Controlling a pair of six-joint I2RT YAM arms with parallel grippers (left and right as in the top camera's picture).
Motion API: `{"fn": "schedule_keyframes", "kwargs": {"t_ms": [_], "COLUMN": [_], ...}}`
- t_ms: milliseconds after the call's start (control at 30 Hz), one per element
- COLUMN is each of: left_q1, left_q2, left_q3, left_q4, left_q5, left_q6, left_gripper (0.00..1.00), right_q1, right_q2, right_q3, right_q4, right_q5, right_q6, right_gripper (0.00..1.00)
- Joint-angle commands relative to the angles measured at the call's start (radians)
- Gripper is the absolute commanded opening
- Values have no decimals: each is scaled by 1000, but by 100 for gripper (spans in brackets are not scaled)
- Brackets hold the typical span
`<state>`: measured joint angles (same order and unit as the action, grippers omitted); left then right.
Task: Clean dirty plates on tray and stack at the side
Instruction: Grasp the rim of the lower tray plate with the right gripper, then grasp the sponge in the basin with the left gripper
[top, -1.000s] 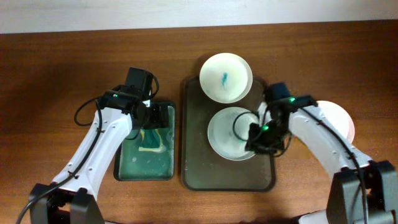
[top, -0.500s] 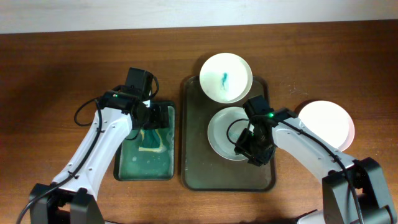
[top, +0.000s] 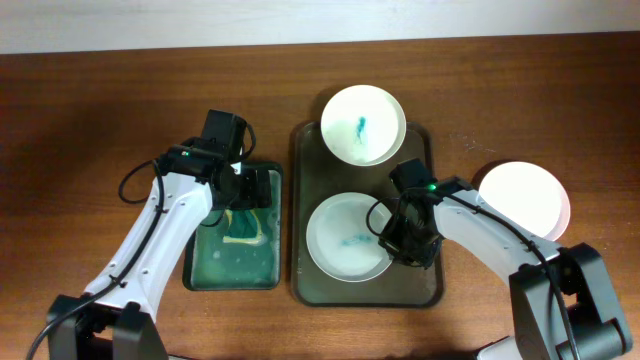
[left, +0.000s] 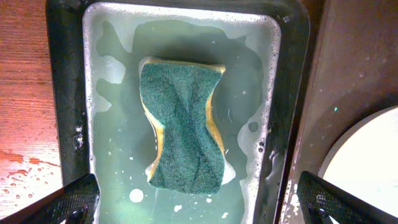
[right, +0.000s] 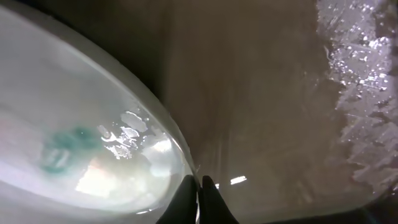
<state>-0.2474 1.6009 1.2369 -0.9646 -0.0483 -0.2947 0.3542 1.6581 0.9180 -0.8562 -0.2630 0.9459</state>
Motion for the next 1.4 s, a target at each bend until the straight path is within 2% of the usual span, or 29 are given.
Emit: {"fn": "schedule_keyframes", "kwargs": {"t_ms": [0,100,167,267,300,333,367,400,467,533,600,700,733,767,800,833,900,1000,1067,1167,1233,1267,1300,1367], "left_q1": [1,1,1,1,1,1,1,1,1,1,1,1,1,1,1,1,1,1,1,1,1,1,2,2], "left_q2": [-10,-10,-10,-10,-10,-10,-10,-10,-10,-10,-10,-10,-10,-10,-10,-10,-10,-10,-10,-10,-3,4,19,73], "left_q3": [3,3,3,3,3,3,3,3,3,3,3,3,3,3,3,3,3,3,3,-16,-82,-116,-169,-225], "left_q4": [-2,-2,-2,-1,-1,-2,-9,-13,-13,-13,-12,-8,-3,2,5,7,10,5,5,21,96,137,199,254], "left_q5": [8,8,8,8,8,8,8,8,8,8,8,8,8,8,8,8,8,8,8,7,-2,-12,-26,-27], "left_q6": [5,5,5,5,5,5,5,5,5,5,5,5,5,5,5,5,5,5,5,5,5,5,4,-44], "left_gripper": [100,100,100,100,100,100,100,100,100,100,100,100,100,100,100,100,100,100,100,100,98,95,86,60], "right_q1": [0,-58,-112,-146,-146,-146,-146,-146,-163,-187,-195,-190,-190,-192,-192,-192,-192,-192,-192,-191,-191,-191,-191,-191], "right_q2": [4,4,4,4,4,4,4,4,4,5,6,35,54,67,68,68,66,59,59,60,60,60,60,60], "right_q3": [23,82,109,109,109,110,111,111,111,106,80,28,19,19,19,21,40,89,92,91,91,91,91,91], "right_q4": [-10,-2,24,146,163,166,156,138,54,12,18,76,95,99,101,101,101,102,158,160,162,162,160,154], "right_q5": [-11,36,210,211,211,210,186,181,167,125,59,26,18,7,8,8,35,209,215,193,165,162,162,162], "right_q6": [-143,-403,-639,-968,-1025,-1031,-1015,-951,-669,-569,-546,-454,-440,-440,-440,-444,-540,-743,-849,-864,-864,-864,-863,-863], "right_gripper": [4,4,4,4,12,29,41,44,56,60,47,44,39,31,13,4,4,4,4,4,4,4,4,6]}}
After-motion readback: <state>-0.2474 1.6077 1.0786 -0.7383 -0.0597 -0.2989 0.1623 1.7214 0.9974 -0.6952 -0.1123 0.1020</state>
